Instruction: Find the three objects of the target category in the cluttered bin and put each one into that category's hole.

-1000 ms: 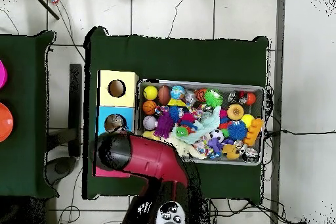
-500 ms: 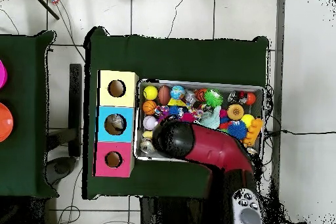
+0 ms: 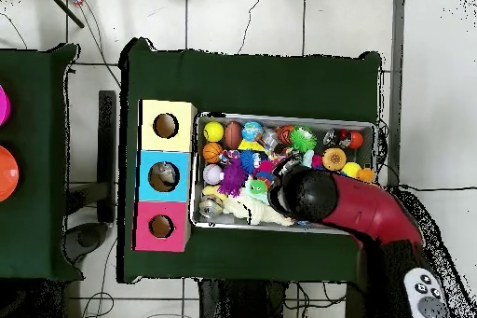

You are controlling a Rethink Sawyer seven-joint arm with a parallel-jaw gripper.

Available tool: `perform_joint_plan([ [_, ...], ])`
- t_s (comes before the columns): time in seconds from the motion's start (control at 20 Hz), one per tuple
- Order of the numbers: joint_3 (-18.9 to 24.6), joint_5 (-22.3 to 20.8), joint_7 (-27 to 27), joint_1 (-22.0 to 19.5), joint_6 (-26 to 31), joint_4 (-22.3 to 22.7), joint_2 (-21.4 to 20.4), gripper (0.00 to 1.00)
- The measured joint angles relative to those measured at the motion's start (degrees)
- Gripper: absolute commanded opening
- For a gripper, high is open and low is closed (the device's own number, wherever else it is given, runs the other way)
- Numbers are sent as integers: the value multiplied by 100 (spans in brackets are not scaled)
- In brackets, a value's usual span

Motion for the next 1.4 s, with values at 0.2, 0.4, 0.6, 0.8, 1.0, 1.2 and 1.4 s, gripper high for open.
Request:
perform_joint_plan([
  [0.2, 265, -129, -2, -264, 49, -43, -106, 100],
  [0.4, 598, -316, -26, -554, 50, -191, 15, 100],
  [0.6, 918, -634, -127, -911, 49, -416, 354, 100],
  [0.8, 1137, -985, -206, -1239, 8, -550, 766, 100],
  [1.0, 1213, -1399, -215, -1483, -161, -579, 1160, 100],
  [1.2, 1243, -1797, -215, -1676, -283, -544, 1438, 100],
  [1.4, 1295, -1945, -215, -1816, -285, -389, 1437, 100],
])
